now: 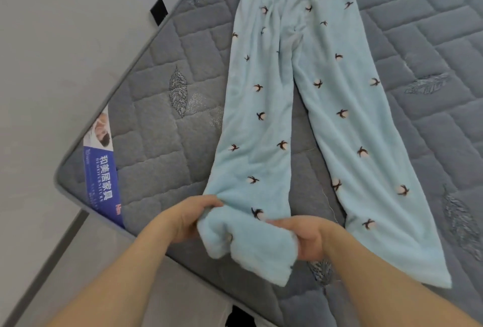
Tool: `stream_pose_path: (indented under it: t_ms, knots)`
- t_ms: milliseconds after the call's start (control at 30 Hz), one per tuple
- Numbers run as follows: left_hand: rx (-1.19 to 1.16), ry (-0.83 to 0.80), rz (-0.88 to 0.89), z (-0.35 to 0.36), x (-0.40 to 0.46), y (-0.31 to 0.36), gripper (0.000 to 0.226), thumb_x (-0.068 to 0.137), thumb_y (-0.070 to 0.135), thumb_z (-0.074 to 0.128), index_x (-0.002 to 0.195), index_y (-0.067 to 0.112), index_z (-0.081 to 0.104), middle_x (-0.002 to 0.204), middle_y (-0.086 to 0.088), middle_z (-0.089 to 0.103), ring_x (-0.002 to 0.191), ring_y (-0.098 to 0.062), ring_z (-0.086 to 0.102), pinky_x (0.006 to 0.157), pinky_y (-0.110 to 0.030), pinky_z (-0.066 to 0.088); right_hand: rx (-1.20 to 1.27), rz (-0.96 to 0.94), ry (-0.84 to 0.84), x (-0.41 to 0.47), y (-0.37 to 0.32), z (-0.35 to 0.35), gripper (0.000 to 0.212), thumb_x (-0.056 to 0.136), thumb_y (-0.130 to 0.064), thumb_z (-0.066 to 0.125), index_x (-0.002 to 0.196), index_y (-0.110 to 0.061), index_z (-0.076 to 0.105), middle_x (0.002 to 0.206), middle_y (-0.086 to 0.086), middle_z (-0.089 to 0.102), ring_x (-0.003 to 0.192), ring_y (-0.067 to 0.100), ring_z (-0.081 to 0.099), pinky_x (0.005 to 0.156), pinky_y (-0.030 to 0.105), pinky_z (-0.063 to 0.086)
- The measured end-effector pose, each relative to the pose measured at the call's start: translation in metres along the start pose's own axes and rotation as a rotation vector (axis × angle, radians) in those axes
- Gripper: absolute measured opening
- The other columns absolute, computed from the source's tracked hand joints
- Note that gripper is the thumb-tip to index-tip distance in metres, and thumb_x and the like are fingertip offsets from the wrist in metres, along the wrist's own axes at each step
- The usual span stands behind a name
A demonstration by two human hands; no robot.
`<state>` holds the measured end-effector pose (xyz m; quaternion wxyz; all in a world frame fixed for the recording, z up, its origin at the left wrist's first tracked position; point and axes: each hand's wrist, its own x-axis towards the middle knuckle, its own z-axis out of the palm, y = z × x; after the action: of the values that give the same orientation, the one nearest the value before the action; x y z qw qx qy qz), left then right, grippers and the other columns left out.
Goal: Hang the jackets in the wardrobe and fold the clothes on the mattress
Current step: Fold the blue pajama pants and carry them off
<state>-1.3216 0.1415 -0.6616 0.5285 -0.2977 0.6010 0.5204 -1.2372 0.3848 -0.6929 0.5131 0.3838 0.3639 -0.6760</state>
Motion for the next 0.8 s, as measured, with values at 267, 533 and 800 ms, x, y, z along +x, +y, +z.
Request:
stream_pose_path:
  t_ms: [267, 533, 800]
  knots:
    - [0.905, 0.223, -0.141, -0.009, 0.017, -0.038, 0.012, 0.094, 0.018, 0.055, 0.101, 0.009, 0.055, 0.087, -0.007, 0.063, 0.063, -0.018, 0.055, 0.06, -0.029, 0.046, -1.124, -0.284, 1.061, 0.037, 0.045, -0.004, 0.04, 0.086, -0.012, 0.051, 0.125, -0.01, 0.041, 0.121, 0.014, 0.046, 0.105, 0.037, 0.053, 0.081, 0.043, 0.045]
    - [0.31, 0.452, 0.354, -0.001, 0.074, 0.051, 0.031, 0.092, 0.043, 0.057, 0.107, 0.017, 0.052, 0.107, -0.005, 0.061, 0.092, -0.02, 0.058, 0.077, -0.035, 0.047, -1.523, -0.664, 0.546, 0.055, 0.049, 0.045, 0.062, 0.08, -0.046, 0.055, 0.135, -0.02, 0.043, 0.112, 0.005, 0.059, 0.1, 0.031, 0.057, 0.089, 0.042, 0.046]
    - [0.711, 0.231, 0.075, -0.011, 0.084, 0.048, 0.023, 0.088, 0.026, 0.054, 0.107, 0.014, 0.059, 0.1, -0.009, 0.069, 0.086, -0.027, 0.067, 0.074, -0.035, 0.052, -1.807, -0.202, 0.317, 0.063, 0.04, 0.086, 0.046, 0.094, -0.049, 0.046, 0.114, -0.01, 0.058, 0.112, 0.011, 0.061, 0.105, 0.031, 0.057, 0.085, 0.037, 0.042]
